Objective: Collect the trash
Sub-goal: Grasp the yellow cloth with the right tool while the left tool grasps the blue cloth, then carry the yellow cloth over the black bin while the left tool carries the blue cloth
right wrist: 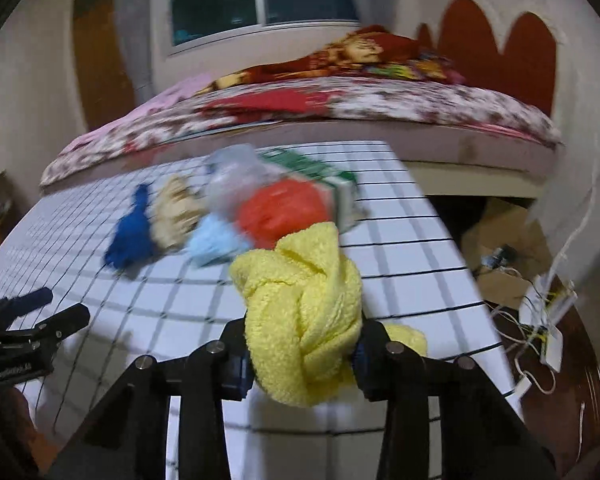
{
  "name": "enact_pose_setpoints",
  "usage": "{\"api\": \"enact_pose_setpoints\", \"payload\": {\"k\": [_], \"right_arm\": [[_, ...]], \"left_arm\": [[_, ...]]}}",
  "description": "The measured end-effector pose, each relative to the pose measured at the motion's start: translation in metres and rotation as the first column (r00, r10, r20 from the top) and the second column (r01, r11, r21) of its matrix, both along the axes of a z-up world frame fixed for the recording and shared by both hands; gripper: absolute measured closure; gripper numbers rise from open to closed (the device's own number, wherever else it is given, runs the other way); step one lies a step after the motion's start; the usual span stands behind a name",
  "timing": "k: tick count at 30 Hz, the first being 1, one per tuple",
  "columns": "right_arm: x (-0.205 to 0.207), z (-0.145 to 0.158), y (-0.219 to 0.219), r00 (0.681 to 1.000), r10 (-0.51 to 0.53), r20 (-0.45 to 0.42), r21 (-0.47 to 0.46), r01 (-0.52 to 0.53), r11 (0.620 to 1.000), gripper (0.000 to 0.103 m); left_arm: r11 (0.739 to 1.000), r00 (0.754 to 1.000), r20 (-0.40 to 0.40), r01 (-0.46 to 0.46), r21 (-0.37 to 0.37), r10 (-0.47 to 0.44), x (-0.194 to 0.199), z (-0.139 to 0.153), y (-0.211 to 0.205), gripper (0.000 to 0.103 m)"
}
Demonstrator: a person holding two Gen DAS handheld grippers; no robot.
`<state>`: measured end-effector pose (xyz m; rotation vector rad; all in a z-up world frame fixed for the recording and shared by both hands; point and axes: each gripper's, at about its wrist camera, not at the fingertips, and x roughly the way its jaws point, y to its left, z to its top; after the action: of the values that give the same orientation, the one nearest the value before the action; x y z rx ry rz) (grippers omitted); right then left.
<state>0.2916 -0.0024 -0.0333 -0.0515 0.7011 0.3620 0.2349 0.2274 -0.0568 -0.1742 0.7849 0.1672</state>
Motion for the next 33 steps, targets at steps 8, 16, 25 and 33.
{"api": "enact_pose_setpoints", "payload": {"k": [8, 16, 25, 33], "right_arm": [[0.023, 0.005, -0.026, 0.998, -0.056, 0.021, -0.018, 0.056, 0.998, 0.062], [0.035, 0.001, -0.032, 0.999, -0.047, -0.004, -0.006, 0.047, 0.999, 0.062], [0.015, 0.004, -0.033, 1.000, -0.006, 0.020, -0.005, 0.006, 1.000, 0.062], [-0.026, 0.024, -0.044, 0.997, 0.012, 0.074, 0.018, -0.013, 1.000, 0.063]], "left_arm": [[0.998, 1.000, -0.009, 0.010, -0.055, -0.010, 0.054, -0.006, 0.010, 0.024], [0.996, 0.999, -0.048, 0.022, -0.086, -0.026, 0.085, -0.015, 0.011, 0.058], [0.999, 0.999, 0.028, 0.022, -0.046, -0.021, 0.040, 0.001, 0.019, 0.067], [0.999, 0.995, 0.086, 0.043, 0.020, -0.044, -0.026, 0.020, -0.006, 0.067]]}}
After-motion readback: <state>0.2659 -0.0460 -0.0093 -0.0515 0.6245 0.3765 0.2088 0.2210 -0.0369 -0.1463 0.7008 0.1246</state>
